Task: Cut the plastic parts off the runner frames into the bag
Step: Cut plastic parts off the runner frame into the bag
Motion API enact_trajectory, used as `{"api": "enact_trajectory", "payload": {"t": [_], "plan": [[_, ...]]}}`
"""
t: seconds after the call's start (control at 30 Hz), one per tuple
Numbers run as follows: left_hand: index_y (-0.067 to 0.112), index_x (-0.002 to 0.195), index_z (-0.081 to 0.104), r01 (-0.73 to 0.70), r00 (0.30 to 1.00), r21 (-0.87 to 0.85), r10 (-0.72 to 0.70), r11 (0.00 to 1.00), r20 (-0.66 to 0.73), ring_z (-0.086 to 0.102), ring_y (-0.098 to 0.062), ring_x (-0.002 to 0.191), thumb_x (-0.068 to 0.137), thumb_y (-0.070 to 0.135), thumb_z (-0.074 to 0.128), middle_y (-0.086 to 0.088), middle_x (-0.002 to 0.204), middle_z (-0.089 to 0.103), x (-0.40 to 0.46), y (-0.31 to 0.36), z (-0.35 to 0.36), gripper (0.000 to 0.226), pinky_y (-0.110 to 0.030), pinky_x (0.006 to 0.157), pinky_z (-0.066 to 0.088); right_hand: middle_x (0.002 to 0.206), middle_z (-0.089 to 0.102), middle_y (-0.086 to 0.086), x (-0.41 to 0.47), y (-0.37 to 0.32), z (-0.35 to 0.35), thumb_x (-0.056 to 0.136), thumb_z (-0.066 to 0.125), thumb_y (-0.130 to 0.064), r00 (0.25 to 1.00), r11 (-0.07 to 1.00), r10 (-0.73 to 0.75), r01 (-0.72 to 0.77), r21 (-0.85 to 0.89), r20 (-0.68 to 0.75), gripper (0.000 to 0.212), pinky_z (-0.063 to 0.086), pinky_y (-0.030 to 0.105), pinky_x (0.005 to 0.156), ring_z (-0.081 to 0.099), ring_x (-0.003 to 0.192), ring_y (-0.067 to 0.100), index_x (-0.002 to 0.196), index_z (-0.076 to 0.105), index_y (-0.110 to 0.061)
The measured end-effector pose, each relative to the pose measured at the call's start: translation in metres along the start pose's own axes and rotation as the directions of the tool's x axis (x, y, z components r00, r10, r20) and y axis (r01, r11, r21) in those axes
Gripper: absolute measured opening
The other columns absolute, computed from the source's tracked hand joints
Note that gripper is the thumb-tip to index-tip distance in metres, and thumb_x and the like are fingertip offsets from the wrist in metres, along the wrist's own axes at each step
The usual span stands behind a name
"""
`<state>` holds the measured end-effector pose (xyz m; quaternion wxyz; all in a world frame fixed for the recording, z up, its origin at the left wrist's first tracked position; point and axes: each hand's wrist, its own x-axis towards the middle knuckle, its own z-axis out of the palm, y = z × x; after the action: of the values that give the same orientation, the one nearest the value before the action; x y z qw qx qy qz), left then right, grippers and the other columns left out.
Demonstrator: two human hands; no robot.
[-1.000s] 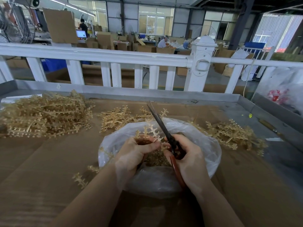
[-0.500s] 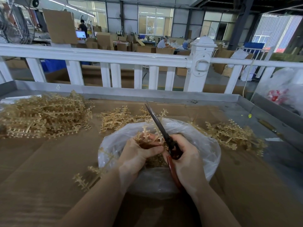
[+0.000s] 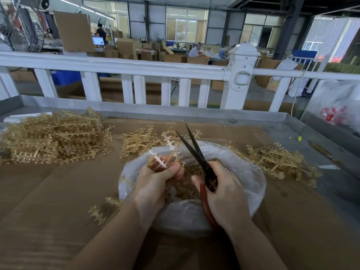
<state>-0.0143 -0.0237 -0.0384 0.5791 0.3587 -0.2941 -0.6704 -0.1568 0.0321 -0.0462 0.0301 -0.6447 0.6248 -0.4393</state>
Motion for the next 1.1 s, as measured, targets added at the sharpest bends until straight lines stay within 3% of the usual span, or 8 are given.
{"api": "enact_trajectory", "payload": {"t": [0.2,0.33,0.43,0.6,0.73,0.83,0.93,1.1], "plan": [[0.005,0.084,0.063,0.012,1.0,-0.009,-0.012,1.0,0.014,0.068,-0.015,0.058,0.061,0.003,0.068,-0.008,0.068,0.069,-0.0005,0.003,-0.0036,0.023,-0.02,0.045,0.05,0.091,0.059,-0.009,-0.0034,-0.0012,0.002,0.083,0.05,-0.057,0.999,0.989,-0.017,0.022,-0.148,0.039,0.041,0.039,0.023,0.078,0.052,0.093,0.013,0.109,0.059,-0.026],[0.0,0.086,0.062,0.001,1.0,-0.063,-0.001,0.998,0.01,0.069,-0.016,0.061,0.063,-0.002,0.067,-0.009,0.067,0.07,0.0001,0.0033,-0.0034,0.024,-0.022,0.057,0.057,0.091,0.061,-0.008,-0.0041,-0.0006,0.0019,0.082,0.052,-0.055,1.0,0.992,-0.02,0.021,-0.121,0.004,0.041,0.041,0.024,0.077,0.054,0.092,0.013,0.108,0.06,-0.024],[-0.002,0.082,0.062,0.011,0.999,-0.053,-0.013,0.999,-0.034,0.068,-0.016,0.056,0.073,-0.01,0.064,-0.008,0.062,0.068,0.0006,0.0033,-0.0016,0.012,-0.022,0.054,0.056,0.091,0.06,-0.01,-0.0038,-0.0013,0.0026,0.082,0.048,-0.058,0.999,0.991,-0.02,0.025,-0.133,0.038,0.041,0.042,0.023,0.077,0.054,0.093,0.012,0.107,0.059,-0.027],[-0.006,0.091,0.062,0.001,0.996,-0.064,-0.006,0.998,-0.088,0.068,-0.018,0.057,0.079,-0.016,0.057,-0.014,0.071,0.067,0.0022,0.0039,-0.001,0.016,-0.024,0.056,0.058,0.092,0.061,-0.007,-0.0077,-0.0004,0.0036,0.082,0.058,-0.053,0.996,0.968,-0.052,0.07,-0.239,0.078,0.037,0.047,0.03,0.077,0.055,0.093,0.016,0.108,0.059,-0.027],[-0.004,0.077,0.061,-0.014,0.993,-0.045,0.009,0.999,-0.117,0.067,-0.017,0.051,0.082,-0.018,0.053,-0.01,0.059,0.067,0.0007,0.0043,0.0,0.016,-0.022,0.048,0.054,0.09,0.06,-0.007,-0.0086,-0.0011,0.0047,0.083,0.048,-0.059,0.99,0.948,-0.063,0.098,-0.303,0.123,0.042,0.048,0.03,0.073,0.055,0.09,0.016,0.11,0.057,-0.029],[-0.003,0.078,0.062,-0.013,0.992,-0.035,0.008,0.999,-0.124,0.069,-0.018,0.054,0.083,-0.014,0.055,-0.01,0.061,0.069,-0.0004,0.0042,-0.0007,0.014,-0.022,0.046,0.052,0.088,0.06,-0.007,-0.0078,-0.0016,0.0057,0.082,0.047,-0.059,0.99,0.945,-0.074,0.109,-0.309,0.124,0.042,0.05,0.03,0.069,0.055,0.087,0.016,0.108,0.058,-0.029],[-0.004,0.084,0.063,-0.009,0.994,-0.02,0.007,1.0,-0.11,0.071,-0.021,0.063,0.08,-0.013,0.058,-0.012,0.068,0.071,-0.0004,0.0027,-0.0022,0.011,-0.025,0.052,0.055,0.086,0.059,-0.008,-0.0078,-0.0017,0.0058,0.082,0.049,-0.059,0.99,0.944,-0.079,0.113,-0.31,0.12,0.039,0.049,0.028,0.067,0.056,0.085,0.015,0.106,0.058,-0.029],[-0.003,0.09,0.064,-0.035,0.993,0.037,0.039,0.999,-0.114,0.071,-0.028,0.081,0.068,-0.009,0.065,-0.016,0.082,0.073,-0.0019,0.0007,-0.0001,0.022,-0.041,0.078,0.055,0.083,0.058,-0.009,-0.0068,-0.0025,0.0045,0.083,0.042,-0.06,0.987,0.951,-0.087,0.123,-0.283,0.135,0.041,0.048,0.026,0.067,0.057,0.083,0.013,0.104,0.057,-0.028]]}}
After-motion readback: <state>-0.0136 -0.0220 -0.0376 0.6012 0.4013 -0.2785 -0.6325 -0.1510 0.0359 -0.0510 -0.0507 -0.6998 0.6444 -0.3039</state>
